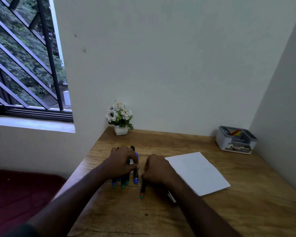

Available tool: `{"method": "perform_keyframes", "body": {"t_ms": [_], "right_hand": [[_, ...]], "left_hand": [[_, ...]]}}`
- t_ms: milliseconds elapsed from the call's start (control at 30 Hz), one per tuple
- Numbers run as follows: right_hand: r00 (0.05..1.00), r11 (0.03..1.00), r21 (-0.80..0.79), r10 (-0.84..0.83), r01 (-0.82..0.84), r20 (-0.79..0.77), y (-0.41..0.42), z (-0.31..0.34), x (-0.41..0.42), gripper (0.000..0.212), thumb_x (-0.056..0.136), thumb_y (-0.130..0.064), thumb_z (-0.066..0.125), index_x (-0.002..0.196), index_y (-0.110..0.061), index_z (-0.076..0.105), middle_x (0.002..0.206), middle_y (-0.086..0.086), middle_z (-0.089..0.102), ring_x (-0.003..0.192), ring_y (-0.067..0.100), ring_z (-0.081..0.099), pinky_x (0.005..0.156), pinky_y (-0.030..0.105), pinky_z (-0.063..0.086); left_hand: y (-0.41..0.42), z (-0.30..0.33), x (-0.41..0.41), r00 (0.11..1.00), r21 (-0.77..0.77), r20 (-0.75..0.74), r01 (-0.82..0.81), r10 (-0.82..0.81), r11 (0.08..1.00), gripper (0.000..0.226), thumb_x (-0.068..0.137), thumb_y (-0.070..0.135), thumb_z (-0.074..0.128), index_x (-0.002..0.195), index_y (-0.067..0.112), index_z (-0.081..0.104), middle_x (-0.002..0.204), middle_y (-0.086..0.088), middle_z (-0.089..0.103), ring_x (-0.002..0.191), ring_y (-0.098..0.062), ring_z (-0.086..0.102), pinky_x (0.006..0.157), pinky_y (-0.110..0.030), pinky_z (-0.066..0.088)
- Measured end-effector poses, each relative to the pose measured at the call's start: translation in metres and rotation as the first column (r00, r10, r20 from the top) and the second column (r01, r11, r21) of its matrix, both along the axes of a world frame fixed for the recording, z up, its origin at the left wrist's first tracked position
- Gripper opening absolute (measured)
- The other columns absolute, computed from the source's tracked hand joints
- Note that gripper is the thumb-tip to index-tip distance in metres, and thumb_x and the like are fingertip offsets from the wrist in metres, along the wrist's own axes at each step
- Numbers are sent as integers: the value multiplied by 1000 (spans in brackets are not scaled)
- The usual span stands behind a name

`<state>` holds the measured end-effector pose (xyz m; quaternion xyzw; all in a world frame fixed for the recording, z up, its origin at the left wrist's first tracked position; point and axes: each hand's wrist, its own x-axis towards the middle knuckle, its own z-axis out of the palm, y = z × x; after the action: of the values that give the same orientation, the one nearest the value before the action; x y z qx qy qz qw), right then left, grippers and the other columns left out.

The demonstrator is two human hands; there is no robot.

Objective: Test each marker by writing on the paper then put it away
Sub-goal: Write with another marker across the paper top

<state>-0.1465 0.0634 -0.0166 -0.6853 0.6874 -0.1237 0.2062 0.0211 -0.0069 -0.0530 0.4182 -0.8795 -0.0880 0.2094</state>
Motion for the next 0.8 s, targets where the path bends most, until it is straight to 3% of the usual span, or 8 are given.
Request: {"method": "perform_keyframes", "body": {"t_ms": [67, 200, 333, 433, 533, 633, 733, 800], "right_hand": [[998, 1000, -25, -13, 11, -59, 3, -1, 5, 24, 86, -25, 71, 101, -14, 57, 95, 3, 60, 83, 16, 61, 58, 25, 44], [999, 994, -111, -20, 14, -47, 6, -2, 12, 27, 90, -24, 69, 111, -11, 60, 112, 8, 65, 101, 22, 65, 72, 28, 47], [988, 991, -106, -66, 81, 138, -1, 12, -2, 19, 88, -29, 69, 99, -14, 62, 92, 3, 67, 78, 14, 64, 68, 27, 55], [971, 997, -59, -43, 59, 236, -6, 28, -27, 24, 94, -26, 64, 112, -10, 67, 92, 8, 73, 78, 19, 72, 75, 36, 61], [993, 996, -93, 14, -3, 114, -13, 37, -58, 25, 96, -19, 60, 121, -16, 64, 98, 5, 73, 69, 11, 70, 58, 27, 57], [995, 986, -131, 102, -102, -7, -20, 35, -85, 27, 99, -13, 54, 123, -18, 64, 110, 3, 70, 80, 12, 72, 73, 34, 60], [986, 972, -189, 120, -141, -117, -29, 23, -102, 26, 98, -12, 53, 120, -20, 66, 111, 1, 67, 83, 11, 62, 69, 24, 51], [982, 953, -268, 105, -144, -154, -34, 12, -108, 22, 98, -20, 50, 113, -23, 66, 106, 0, 66, 85, 13, 56, 72, 29, 50]], "left_hand": [[-1, 0, -3, 1000, -6, -2, -3, 3, 1000, 21, 78, 48, 67, 82, 28, 69, 96, 14, 63, 101, -9, 52, 93, -44, 35], [-2, -3, -8, 998, -35, -64, 0, -2, 999, 38, 67, 62, 45, 80, 34, 67, 94, 20, 64, 98, -6, 54, 94, -48, 40], [-9, -2, -13, 975, -41, -216, 44, -52, 998, 23, 77, 52, 55, 99, 59, 54, 101, 38, 56, 102, 6, 51, 95, -49, 40], [-21, 5, -22, 961, -57, -254, 94, -106, 994, 23, 83, 51, 57, 105, 59, 55, 110, 30, 58, 103, 5, 50, 90, -49, 45], [-33, 11, -39, 947, -99, -278, 136, -159, 986, 20, 86, 47, 58, 105, 44, 65, 102, 26, 59, 99, 4, 49, 87, -43, 45], [-45, 12, -57, 951, -110, -265, 133, -158, 985, 31, 84, 55, 53, 104, 37, 68, 93, 31, 52, 96, 4, 47, 90, -42, 41], [-51, 8, -74, 967, -106, -206, 127, -147, 986, 33, 85, 60, 46, 100, 39, 67, 90, 30, 50, 95, 0, 45, 91, -49, 39], [-52, 5, -84, 970, -108, -198, 121, -140, 987, 34, 86, 60, 42, 99, 38, 66, 92, 29, 50, 98, 0, 43, 94, -50, 36]]}}
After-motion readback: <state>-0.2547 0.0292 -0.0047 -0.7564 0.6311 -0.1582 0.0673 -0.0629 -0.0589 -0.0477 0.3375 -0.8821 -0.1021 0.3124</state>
